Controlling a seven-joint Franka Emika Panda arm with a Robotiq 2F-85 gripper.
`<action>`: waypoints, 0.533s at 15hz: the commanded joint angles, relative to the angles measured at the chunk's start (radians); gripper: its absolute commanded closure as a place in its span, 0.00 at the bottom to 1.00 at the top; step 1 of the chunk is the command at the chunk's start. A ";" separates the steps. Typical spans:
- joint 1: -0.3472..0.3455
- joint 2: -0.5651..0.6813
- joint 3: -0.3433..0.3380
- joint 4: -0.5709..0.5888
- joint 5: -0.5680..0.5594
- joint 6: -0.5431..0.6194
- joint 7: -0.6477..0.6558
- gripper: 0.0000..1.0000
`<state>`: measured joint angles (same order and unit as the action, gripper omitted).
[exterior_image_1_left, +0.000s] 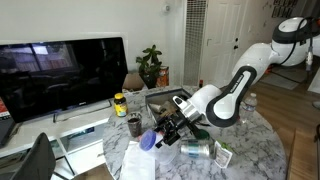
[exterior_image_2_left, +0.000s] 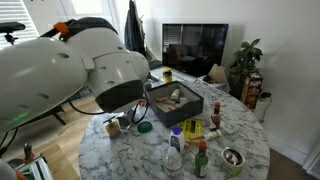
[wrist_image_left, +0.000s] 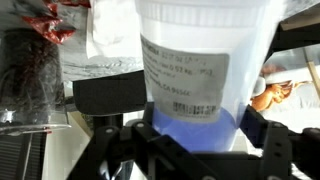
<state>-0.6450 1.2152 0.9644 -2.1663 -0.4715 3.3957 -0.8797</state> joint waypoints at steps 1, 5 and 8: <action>0.043 -0.016 -0.058 0.047 -0.051 0.013 0.060 0.03; 0.033 -0.025 -0.076 0.051 -0.075 0.004 0.089 0.00; 0.020 -0.040 -0.082 0.041 -0.095 -0.014 0.107 0.00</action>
<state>-0.6273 1.2055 0.9215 -2.1184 -0.5216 3.3958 -0.8226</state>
